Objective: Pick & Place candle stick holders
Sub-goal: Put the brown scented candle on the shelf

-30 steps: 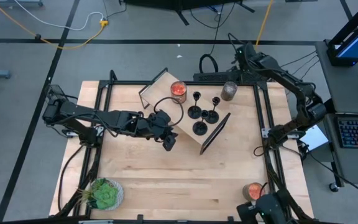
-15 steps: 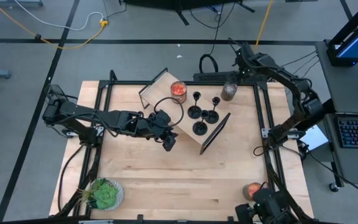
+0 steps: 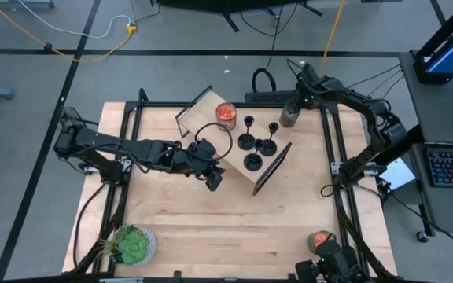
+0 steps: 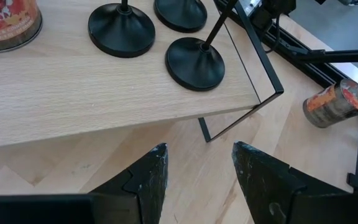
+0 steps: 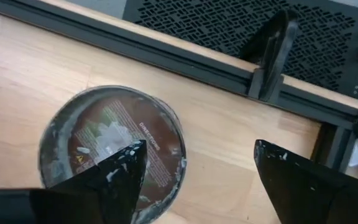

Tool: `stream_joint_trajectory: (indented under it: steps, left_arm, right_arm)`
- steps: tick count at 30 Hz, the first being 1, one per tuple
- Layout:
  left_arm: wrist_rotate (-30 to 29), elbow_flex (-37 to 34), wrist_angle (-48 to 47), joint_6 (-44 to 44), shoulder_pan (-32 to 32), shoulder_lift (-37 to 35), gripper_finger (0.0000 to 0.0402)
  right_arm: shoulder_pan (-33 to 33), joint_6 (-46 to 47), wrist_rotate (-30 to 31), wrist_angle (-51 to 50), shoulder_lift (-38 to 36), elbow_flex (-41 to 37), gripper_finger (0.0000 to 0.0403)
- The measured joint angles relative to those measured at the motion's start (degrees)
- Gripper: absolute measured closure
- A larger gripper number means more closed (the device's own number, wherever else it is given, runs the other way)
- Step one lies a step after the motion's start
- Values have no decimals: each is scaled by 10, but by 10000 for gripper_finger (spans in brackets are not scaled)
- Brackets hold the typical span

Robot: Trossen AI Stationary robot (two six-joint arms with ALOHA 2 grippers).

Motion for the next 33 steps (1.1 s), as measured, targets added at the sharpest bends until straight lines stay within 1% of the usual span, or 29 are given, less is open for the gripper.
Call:
stream_joint_trajectory:
  steps: [5, 8, 17, 33]
  left_arm:
    - [0, 0, 0, 0, 0, 0, 213]
    - [0, 0, 0, -1, 0, 0, 213]
    - [0, 0, 0, -3, 0, 0, 213]
    - [0, 0, 0, -33, 0, 0, 213]
  right_arm:
    - [0, 13, -31, 43, 0, -26, 130]
    - [0, 27, -42, 67, 0, -40, 147]
    - [-8, 42, -27, 86, 0, -50, 213]
    - [-11, 50, -29, 84, 0, -50, 287]
